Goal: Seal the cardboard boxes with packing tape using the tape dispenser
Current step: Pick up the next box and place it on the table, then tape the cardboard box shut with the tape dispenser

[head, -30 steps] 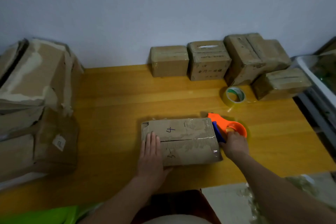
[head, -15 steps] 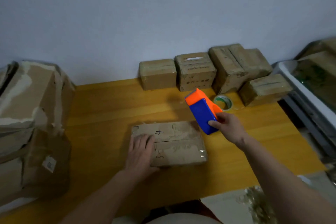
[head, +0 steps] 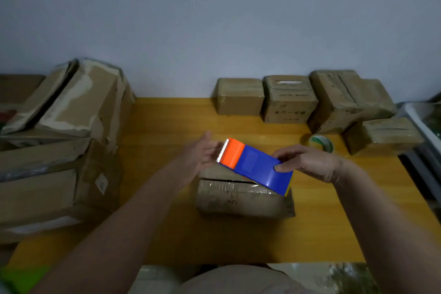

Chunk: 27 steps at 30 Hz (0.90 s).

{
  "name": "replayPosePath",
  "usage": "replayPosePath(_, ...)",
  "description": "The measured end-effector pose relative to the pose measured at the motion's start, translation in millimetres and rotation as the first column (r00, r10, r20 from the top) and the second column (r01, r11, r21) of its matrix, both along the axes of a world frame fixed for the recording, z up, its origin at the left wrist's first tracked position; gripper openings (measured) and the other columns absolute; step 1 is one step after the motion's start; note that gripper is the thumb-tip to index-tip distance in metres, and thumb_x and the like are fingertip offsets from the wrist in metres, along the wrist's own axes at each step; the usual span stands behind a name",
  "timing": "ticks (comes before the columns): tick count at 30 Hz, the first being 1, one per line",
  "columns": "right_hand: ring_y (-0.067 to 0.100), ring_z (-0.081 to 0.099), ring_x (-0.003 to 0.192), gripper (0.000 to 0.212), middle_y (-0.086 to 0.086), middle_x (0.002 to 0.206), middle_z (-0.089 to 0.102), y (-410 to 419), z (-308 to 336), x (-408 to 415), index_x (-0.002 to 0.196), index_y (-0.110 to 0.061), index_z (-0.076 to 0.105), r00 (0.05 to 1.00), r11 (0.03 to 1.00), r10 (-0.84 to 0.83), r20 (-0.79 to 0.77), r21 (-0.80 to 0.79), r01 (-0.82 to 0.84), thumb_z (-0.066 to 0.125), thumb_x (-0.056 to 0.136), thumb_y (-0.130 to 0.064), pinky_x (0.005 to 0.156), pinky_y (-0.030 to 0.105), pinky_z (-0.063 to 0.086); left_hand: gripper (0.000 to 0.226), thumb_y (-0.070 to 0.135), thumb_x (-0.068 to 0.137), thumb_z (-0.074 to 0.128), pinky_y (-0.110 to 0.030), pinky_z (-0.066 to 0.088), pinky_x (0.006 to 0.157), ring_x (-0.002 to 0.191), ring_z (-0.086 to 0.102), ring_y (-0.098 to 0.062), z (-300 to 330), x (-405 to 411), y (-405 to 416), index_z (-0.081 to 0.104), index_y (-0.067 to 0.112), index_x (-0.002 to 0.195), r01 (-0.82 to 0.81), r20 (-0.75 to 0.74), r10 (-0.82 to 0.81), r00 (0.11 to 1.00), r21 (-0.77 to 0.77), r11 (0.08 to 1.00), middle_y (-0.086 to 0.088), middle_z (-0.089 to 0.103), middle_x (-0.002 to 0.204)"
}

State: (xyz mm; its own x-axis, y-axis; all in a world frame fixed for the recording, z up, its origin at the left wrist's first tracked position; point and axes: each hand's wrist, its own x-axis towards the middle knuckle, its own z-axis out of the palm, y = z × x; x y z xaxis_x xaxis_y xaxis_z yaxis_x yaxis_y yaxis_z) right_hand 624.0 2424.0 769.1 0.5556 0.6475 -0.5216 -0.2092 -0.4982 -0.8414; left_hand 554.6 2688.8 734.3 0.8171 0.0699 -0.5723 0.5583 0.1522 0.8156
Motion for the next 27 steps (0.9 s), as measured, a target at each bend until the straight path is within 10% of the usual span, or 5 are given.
replayPosePath(11,0.017,0.068,0.086,0.058,0.009,0.095,0.072,19,-10,-14,0.100,-0.005,0.069,0.999,0.999,0.026,0.027,-0.040,-0.025,0.074,0.066,-0.052,0.078,0.026,0.051,0.025,0.005,0.096,0.052,-0.033,0.056,0.074,0.089,0.067,-0.023,8,-28,2,0.059,-0.001,0.119,-0.148,-0.123,0.114,0.986,-0.324,0.934,-0.016,0.068,0.104)
replayPosePath(27,0.013,0.067,0.082,0.050,0.004,0.093,0.071,38,-10,-28,0.104,-0.008,0.065,0.995,0.992,0.096,0.039,-0.089,-0.092,0.069,0.071,-0.046,0.071,0.022,0.049,0.011,-0.003,0.090,0.060,-0.037,0.051,0.074,0.078,0.063,-0.022,-9,-38,-4,0.060,0.003,0.099,-0.305,-0.201,0.261,0.944,-0.233,0.923,-0.012,0.065,0.089)
